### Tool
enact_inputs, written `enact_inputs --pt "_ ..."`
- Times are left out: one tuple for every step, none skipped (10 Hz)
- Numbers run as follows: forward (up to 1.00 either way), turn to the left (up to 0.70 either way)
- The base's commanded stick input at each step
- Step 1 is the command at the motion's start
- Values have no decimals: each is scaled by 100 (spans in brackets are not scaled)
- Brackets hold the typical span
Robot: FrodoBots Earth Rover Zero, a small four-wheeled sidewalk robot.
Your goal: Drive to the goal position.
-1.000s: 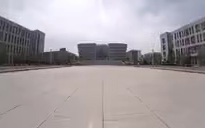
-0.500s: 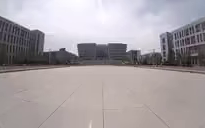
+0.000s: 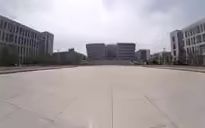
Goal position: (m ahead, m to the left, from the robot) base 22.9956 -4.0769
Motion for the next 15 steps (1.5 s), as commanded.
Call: enact_inputs --pt "100 0" --pt "100 0" --pt "100 0" --pt "100 0" --pt "100 0" --pt "100 0" --pt "100 0" --pt "100 0" --pt "100 0" --pt "100 0" --pt "100 0" --pt "100 0" --pt "100 0" --pt "100 0" --pt "100 0"
